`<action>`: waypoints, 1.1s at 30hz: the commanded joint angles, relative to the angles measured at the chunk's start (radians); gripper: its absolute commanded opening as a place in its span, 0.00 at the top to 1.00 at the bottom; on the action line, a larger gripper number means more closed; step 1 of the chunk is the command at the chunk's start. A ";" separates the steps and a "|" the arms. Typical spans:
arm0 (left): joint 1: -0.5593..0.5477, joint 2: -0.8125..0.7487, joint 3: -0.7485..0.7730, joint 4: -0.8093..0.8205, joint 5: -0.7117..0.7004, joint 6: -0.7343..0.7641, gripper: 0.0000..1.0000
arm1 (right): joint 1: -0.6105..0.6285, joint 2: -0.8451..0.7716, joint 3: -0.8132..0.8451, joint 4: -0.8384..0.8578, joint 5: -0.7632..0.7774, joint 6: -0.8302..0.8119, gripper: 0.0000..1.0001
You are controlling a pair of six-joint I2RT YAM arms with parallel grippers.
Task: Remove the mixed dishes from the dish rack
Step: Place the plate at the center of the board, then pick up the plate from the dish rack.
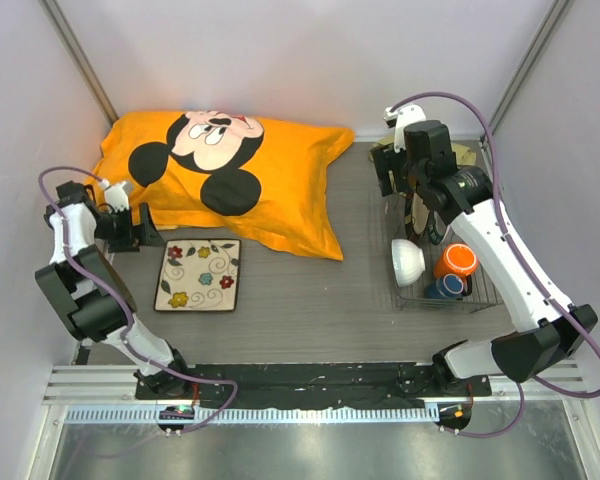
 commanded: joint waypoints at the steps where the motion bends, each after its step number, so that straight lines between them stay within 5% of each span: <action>1: -0.018 -0.100 0.037 -0.023 0.029 -0.007 0.10 | -0.014 0.005 -0.003 0.047 0.211 0.002 0.20; 11: -0.092 -0.261 -0.029 0.011 0.004 -0.029 0.09 | -0.069 0.071 -0.062 0.056 0.297 0.010 0.26; 33: -0.142 -0.323 -0.053 0.017 0.023 -0.061 0.09 | -0.240 0.114 -0.236 0.179 0.119 0.026 0.30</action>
